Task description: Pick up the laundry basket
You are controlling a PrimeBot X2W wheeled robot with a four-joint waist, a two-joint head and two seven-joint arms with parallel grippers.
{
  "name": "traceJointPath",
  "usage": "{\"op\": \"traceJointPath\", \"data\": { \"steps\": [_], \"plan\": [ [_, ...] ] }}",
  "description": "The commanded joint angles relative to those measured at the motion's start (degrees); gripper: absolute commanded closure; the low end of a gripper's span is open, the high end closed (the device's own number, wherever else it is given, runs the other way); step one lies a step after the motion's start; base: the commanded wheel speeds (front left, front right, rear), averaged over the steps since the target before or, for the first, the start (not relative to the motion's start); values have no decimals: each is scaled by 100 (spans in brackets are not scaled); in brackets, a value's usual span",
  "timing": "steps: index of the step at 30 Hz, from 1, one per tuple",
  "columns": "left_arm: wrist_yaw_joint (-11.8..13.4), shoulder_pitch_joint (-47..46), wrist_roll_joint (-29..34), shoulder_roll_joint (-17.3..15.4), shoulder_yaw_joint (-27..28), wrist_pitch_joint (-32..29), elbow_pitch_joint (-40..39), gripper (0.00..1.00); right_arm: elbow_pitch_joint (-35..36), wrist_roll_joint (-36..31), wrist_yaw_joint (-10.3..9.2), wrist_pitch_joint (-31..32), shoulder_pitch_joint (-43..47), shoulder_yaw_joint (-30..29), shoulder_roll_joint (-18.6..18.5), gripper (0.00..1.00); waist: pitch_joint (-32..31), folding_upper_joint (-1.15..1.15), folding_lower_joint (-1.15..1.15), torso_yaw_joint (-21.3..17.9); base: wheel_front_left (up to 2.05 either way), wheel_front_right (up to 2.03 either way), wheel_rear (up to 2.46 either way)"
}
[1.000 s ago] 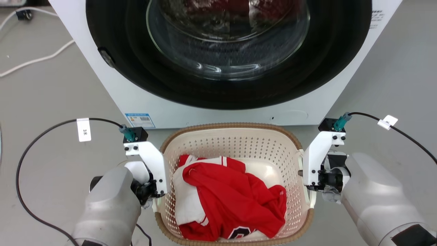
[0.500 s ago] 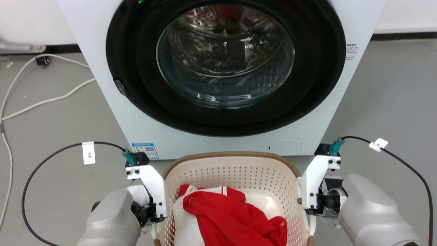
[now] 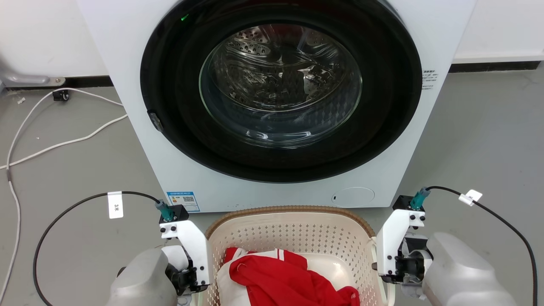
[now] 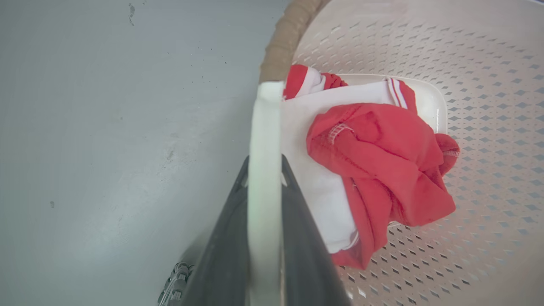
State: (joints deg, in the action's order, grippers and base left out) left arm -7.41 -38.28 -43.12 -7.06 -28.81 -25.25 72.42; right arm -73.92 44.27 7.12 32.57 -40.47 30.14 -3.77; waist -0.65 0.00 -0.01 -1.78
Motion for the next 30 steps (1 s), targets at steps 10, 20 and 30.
{"op": "traceJointPath", "data": {
  "steps": [10, 20, 30],
  "plan": [
    [-11, -25, -107, 76, -82, 13, 34, 100, 23, 5, 66, -165, 27, 34, -9, 100, 15, 0, 1, 57, 0, 0, 0],
    [-11, -63, -150, 71, -149, 80, 62, 100, 17, 37, 65, -99, 45, 31, -15, 100, 18, 0, 1, 57, 0, 0, 0],
    [-11, -107, -213, 72, -207, 125, 72, 100, 15, 78, 65, -41, 55, -7, 15, 100, 12, 0, 1, 43, 0, 0, 0]
  ]
}}
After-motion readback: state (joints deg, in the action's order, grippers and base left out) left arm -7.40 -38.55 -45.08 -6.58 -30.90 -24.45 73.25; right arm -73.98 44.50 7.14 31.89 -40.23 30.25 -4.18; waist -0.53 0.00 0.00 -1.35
